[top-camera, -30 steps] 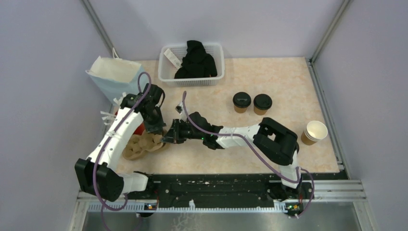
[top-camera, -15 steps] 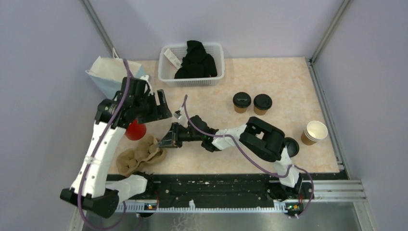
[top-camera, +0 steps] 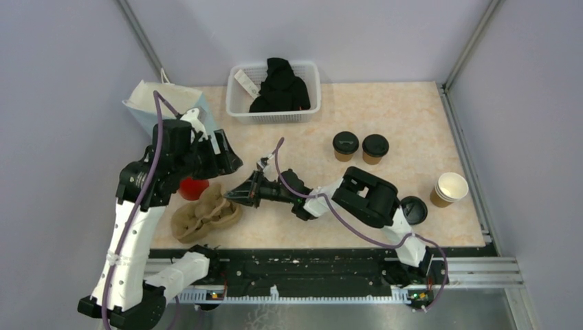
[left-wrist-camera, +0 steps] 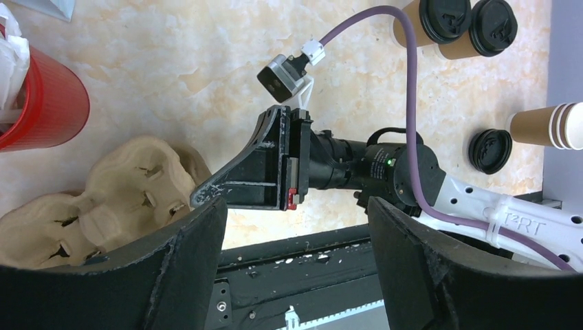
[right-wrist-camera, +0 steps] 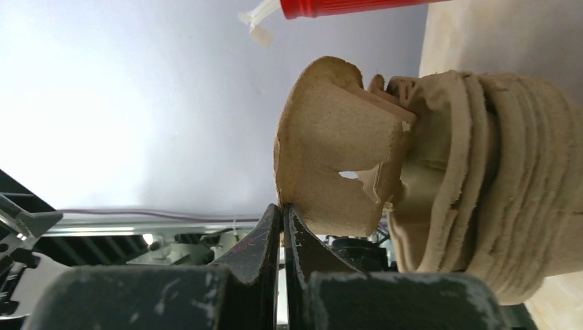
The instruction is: Pack the takeout coffee
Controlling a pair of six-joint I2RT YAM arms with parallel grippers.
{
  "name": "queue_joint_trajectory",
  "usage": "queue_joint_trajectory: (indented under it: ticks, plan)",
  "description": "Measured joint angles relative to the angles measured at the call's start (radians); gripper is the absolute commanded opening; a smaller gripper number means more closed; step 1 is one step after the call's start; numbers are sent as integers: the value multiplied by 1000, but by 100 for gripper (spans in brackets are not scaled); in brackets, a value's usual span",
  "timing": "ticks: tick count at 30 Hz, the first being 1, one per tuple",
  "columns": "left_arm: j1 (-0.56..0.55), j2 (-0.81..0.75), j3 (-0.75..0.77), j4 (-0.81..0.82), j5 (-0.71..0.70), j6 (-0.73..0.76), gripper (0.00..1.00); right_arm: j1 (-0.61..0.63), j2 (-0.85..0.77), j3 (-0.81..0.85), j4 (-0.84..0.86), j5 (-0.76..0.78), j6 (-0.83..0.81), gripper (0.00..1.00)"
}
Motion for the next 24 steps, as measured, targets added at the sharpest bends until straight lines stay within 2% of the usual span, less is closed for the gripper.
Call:
queue_joint_trajectory:
  ticks: [11,17,22,24]
  plan:
    - [0,-5,4,13,2,0,81,-5,-6,13,81,11,51,0]
    - [0,-5,11,14,2,-2,82,-9,-55,52,52,3,24,0]
    - [0,-2,47,18,9,-4,83,-39,-113,-37,57,-18,0,0]
    - [0,-2,55,24,23,-5,84,-95,-167,-102,11,-70,-36,0]
